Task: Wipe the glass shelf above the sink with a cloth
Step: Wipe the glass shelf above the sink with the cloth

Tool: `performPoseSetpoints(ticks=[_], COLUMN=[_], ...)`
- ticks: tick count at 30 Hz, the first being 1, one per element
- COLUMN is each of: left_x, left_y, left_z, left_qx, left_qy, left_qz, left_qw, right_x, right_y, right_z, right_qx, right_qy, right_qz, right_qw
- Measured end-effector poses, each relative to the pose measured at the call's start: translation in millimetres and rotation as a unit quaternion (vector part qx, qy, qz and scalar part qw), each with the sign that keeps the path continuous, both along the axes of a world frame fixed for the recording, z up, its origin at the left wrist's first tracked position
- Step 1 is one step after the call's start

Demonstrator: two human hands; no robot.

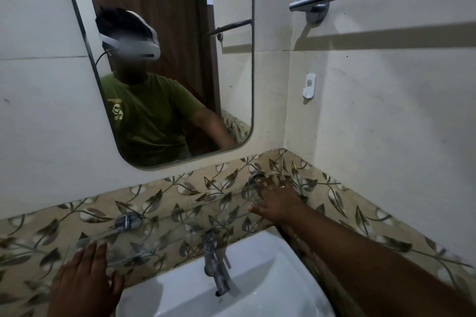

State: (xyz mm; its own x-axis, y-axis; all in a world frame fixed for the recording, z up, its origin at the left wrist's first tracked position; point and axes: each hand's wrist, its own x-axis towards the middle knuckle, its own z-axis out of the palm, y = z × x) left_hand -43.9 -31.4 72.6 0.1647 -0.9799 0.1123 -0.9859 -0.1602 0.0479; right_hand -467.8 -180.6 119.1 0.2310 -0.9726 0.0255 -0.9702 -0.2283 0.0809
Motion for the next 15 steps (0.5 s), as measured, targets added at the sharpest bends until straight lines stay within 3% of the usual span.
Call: performPoseSetpoints(ticks=[4,10,15], left_x=[-2,-6,-1], left_y=[-1,2,1], left_z=[2,4,0], left_qx=[-0.016,-0.028,-0.033], left_qy=[0.0,0.004,-0.007], left_qz=[0.005,0.008,0.009], left_qw=[1.0,1.0,0.999], right_x=[-16,-6,-35], right_y=[2,-15,-14], right_z=[9,3,10], right_qx=[-0.012,0.011,0.037], right_qy=[0.068,0.028,0.103], right_qz=[0.024,-0.008,0.048], right_qw=[0.997,1.0,0.993])
